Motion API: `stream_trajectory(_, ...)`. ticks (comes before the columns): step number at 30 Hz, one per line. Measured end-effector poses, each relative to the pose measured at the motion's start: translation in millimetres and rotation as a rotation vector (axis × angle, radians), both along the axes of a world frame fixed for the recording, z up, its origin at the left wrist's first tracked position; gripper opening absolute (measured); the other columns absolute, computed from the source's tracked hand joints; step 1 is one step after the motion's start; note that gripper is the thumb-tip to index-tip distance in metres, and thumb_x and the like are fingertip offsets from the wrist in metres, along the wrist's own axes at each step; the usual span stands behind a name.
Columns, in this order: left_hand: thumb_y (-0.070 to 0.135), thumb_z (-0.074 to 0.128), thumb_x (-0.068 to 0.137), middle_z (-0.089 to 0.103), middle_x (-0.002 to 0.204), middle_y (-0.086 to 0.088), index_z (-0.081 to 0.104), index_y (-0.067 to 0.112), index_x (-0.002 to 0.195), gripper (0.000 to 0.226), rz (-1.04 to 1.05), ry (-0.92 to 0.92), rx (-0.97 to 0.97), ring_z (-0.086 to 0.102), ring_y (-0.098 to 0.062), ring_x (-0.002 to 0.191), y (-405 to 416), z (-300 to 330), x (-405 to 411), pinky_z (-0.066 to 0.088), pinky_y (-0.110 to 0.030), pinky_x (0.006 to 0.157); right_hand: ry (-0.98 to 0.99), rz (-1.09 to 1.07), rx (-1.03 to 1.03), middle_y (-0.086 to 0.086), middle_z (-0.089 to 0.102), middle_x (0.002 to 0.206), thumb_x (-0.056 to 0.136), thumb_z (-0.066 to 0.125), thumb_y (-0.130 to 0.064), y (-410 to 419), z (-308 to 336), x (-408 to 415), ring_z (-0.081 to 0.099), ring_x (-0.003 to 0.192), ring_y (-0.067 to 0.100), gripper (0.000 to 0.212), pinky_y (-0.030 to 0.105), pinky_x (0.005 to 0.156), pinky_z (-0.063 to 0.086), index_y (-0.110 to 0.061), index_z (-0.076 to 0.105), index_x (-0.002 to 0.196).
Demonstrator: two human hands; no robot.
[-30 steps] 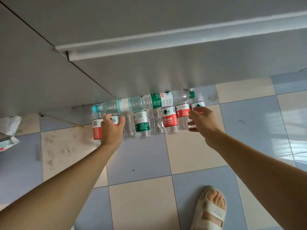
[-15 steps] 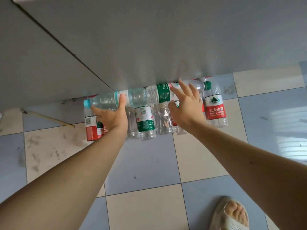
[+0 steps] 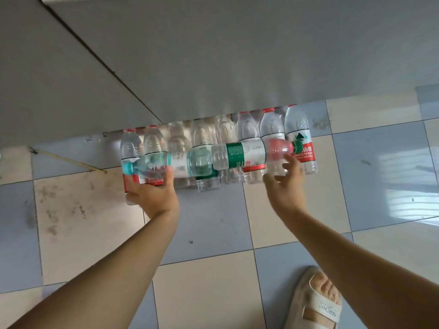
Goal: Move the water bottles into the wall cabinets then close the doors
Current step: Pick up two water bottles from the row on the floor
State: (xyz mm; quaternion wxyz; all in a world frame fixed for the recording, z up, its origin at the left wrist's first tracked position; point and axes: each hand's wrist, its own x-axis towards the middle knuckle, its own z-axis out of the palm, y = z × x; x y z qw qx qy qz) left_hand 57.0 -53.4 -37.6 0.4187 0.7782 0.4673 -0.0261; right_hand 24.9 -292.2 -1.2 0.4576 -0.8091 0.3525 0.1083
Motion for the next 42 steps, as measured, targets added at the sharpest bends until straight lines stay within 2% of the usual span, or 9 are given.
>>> stream_trajectory(5,0.054,0.082,0.076,0.045,0.142,-0.016,0.026,0.024,0.154,0.101,0.125,0.02,-0.138,0.062,-0.035,0.115,27.5,-5.2,12.7,0.06,-0.053,0.085,0.084,-0.49,0.478,0.012,0.063,0.124,0.096,0.069,-0.032,-21.4,-5.1,30.4,0.073,0.093,0.032,0.06,0.044,0.078,0.063,-0.019,0.033,0.141)
stream_trajectory(13,0.025,0.087,0.078,0.063,0.113,0.001,0.031,0.026,0.148,0.09,0.255,-0.024,-0.347,0.075,-0.02,0.079,31.8,-0.2,19.7,0.063,-0.053,0.071,0.121,-0.639,0.559,0.015,0.066,0.109,0.091,0.074,-0.014,-22.9,-9.6,40.8,0.073,0.088,0.035,0.053,0.059,0.069,0.062,-0.014,0.043,0.134)
stream_trajectory(16,0.019,0.087,0.078,0.064,0.116,0.0,0.036,0.025,0.142,0.082,0.255,-0.044,-0.397,0.076,-0.013,0.07,34.5,14.5,19.5,0.065,-0.046,0.067,0.065,-0.638,0.638,0.014,0.064,0.111,0.09,0.073,-0.007,-26.3,-2.1,31.7,0.07,0.097,0.04,0.053,0.06,0.071,0.062,-0.016,0.043,0.133)
stream_trajectory(23,0.004,0.084,0.08,0.061,0.124,-0.002,0.038,0.02,0.124,0.067,0.124,-0.119,-0.501,0.073,-0.019,0.099,36.9,54.0,-14.0,0.062,-0.032,0.06,-0.084,-0.675,0.732,0.013,0.059,0.127,0.088,0.071,0.003,-32.8,26.0,-5.7,0.068,0.107,0.043,0.061,0.062,0.084,0.059,-0.021,0.042,0.136)
stream_trajectory(27,0.007,0.086,0.078,0.059,0.123,-0.002,0.033,0.022,0.131,0.076,-0.133,-0.15,-0.416,0.069,-0.013,0.102,32.9,67.7,-39.6,0.062,-0.038,0.082,-0.125,-0.546,0.618,0.012,0.063,0.124,0.085,0.073,0.003,-31.8,45.7,-31.7,0.07,0.108,0.033,0.051,0.055,0.086,0.06,-0.022,0.049,0.123)
stream_trajectory(30,0.015,0.089,0.074,0.053,0.128,-0.002,0.032,0.032,0.13,0.081,-0.444,-0.153,-0.265,0.06,-0.018,0.111,22.5,74.4,-56.1,0.052,-0.03,0.091,-0.189,-0.286,0.396,0.0,0.065,0.111,0.083,0.077,0.002,-23.1,57.8,-50.1,0.072,0.095,0.019,0.046,0.034,0.081,0.062,-0.031,0.055,0.106)
stream_trajectory(34,0.01,0.089,0.071,0.042,0.121,0.005,0.034,0.036,0.122,0.08,-0.7,-0.232,-0.072,0.043,-0.009,0.106,-0.5,74.3,-70.4,0.035,-0.007,0.09,-0.214,-0.008,0.14,0.003,0.056,0.116,0.077,0.084,-0.001,-7.3,55.1,-68.1,0.061,0.097,0.01,0.052,0.011,0.077,0.052,-0.028,0.056,0.112)
stream_trajectory(38,0.01,0.091,0.069,0.04,0.119,0.005,0.039,0.025,0.124,0.077,-0.821,-0.29,0.049,0.039,-0.006,0.102,-14.6,66.1,-80.5,0.031,0.0,0.086,-0.206,0.09,0.115,0.0,0.047,0.12,0.075,0.085,-0.001,6.4,43.4,-75.3,0.054,0.101,0.012,0.056,0.036,0.092,0.056,-0.034,0.053,0.108)
stream_trajectory(42,0.013,0.089,0.073,0.045,0.122,-0.001,0.042,0.023,0.119,0.067,-0.943,-0.301,0.143,0.048,-0.017,0.11,-20.0,61.5,-89.1,0.044,-0.022,0.082,-0.232,0.201,0.092,-0.001,0.048,0.121,0.074,0.088,-0.007,17.2,33.5,-78.4,0.054,0.107,0.02,0.052,0.047,0.096,0.055,-0.026,0.057,0.112)
